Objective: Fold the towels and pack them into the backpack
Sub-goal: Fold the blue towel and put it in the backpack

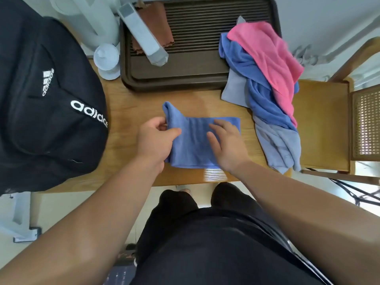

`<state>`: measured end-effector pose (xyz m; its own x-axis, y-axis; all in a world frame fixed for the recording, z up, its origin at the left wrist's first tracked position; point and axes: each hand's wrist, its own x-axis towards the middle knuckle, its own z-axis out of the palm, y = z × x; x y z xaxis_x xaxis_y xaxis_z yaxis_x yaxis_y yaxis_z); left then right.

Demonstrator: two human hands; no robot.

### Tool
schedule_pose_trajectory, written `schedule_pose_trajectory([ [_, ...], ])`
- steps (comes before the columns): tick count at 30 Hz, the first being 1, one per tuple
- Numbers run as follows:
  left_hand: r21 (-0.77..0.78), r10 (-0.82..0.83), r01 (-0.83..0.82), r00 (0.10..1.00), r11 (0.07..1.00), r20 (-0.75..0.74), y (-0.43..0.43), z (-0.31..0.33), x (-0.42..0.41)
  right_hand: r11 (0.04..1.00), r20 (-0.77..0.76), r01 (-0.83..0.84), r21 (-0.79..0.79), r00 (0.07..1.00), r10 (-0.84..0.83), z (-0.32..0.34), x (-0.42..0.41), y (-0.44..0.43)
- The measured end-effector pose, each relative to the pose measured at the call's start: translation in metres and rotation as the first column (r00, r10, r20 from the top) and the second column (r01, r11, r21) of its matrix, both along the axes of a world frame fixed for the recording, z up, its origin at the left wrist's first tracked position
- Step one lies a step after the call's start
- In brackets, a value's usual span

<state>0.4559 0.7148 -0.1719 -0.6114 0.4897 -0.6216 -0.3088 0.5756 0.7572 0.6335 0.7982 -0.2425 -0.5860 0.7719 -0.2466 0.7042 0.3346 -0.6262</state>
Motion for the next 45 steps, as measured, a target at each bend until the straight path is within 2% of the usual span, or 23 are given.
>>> schedule_pose_trajectory([
  [3,0.003,-0.088,0.089,0.989,0.996,-0.121,0.019,0.002,0.035,0.989,-0.029,0.129,-0.067,0.991,-0.132,0.008,0.03,0.014],
  [5,-0.024,-0.161,0.16,0.96,0.987,-0.231,0.033,-0.006,0.058,0.96,0.004,0.213,-0.183,0.976,-0.216,0.01,0.045,0.024],
  [7,-0.081,-0.232,0.218,0.927,0.973,-0.293,0.048,-0.02,0.08,0.89,0.012,0.289,-0.352,0.953,-0.304,0.01,0.056,0.033],
  [10,-0.156,-0.323,0.285,0.88,0.946,-0.349,0.064,-0.038,0.107,0.755,-0.065,0.267,-0.598,0.924,-0.378,0.011,0.067,0.04],
  [12,-0.2,-0.385,0.332,0.845,0.922,-0.372,0.072,-0.047,0.121,0.704,-0.084,0.225,-0.674,0.923,-0.375,0.01,0.074,0.045],
  [14,-0.215,-0.411,0.354,0.837,0.91,-0.361,0.077,-0.054,0.132,0.702,-0.091,0.167,-0.693,0.945,-0.315,0.008,0.08,0.047],
  [17,-0.229,-0.419,0.36,0.847,0.905,-0.325,0.081,-0.059,0.139,0.733,-0.103,0.1,-0.673,0.969,-0.227,0.007,0.084,0.047],
  [19,-0.26,-0.474,0.404,0.814,0.877,-0.336,0.08,-0.058,0.142,0.739,-0.126,0.073,-0.67,0.97,-0.21,0.012,0.086,0.048],
  [21,-0.318,-0.569,0.474,0.728,0.821,-0.383,0.078,-0.056,0.142,0.768,-0.14,0.041,-0.639,0.976,-0.168,0.014,0.087,0.05],
  [24,-0.37,-0.623,0.504,0.586,0.781,-0.518,0.065,-0.054,0.138,0.838,-0.048,0.003,-0.545,0.998,-0.034,0.012,0.088,0.052],
  [25,-0.401,-0.626,0.487,0.516,0.776,-0.584,0.058,-0.054,0.137,0.883,-0.002,-0.019,-0.468,1.0,0.02,0.011,0.088,0.05],
  [27,-0.503,-0.646,0.42,0.351,0.755,-0.677,0.045,-0.056,0.136,0.979,0.124,-0.128,-0.16,0.981,0.149,0.01,0.087,0.045],
  [29,-0.637,-0.744,0.39,0.271,0.665,-0.611,0.035,-0.061,0.136,0.948,0.247,-0.29,0.129,0.935,0.253,0.008,0.084,0.04],
  [30,-0.693,-0.801,0.404,0.267,0.597,-0.535,0.032,-0.067,0.136,0.905,0.302,-0.38,0.193,0.9,0.313,0.007,0.081,0.039],
  [32,-0.752,-0.872,0.443,0.272,0.489,-0.407,0.026,-0.081,0.136,0.819,0.446,-0.547,0.176,0.786,0.429,0.001,0.077,0.04],
  [35,-0.759,-0.899,0.483,0.256,0.437,-0.355,0.019,-0.093,0.133,0.747,0.583,-0.661,0.078,0.638,0.504,-0.009,0.074,0.047],
  [38,-0.763,-0.912,0.5,0.224,0.411,-0.345,0.018,-0.094,0.125,0.721,0.615,-0.687,0.09,0.608,0.503,-0.011,0.073,0.053],
  [42,-0.784,-0.931,0.506,0.133,0.359,-0.34,0.013,-0.091,0.114,0.68,0.624,-0.728,0.088,0.572,0.533,-0.005,0.071,0.065],
  [45,-0.76,-0.902,0.493,0.152,0.423,-0.404,0.003,-0.084,0.108,0.682,0.591,-0.728,0.068,0.58,0.561,0.001,0.069,0.071],
])
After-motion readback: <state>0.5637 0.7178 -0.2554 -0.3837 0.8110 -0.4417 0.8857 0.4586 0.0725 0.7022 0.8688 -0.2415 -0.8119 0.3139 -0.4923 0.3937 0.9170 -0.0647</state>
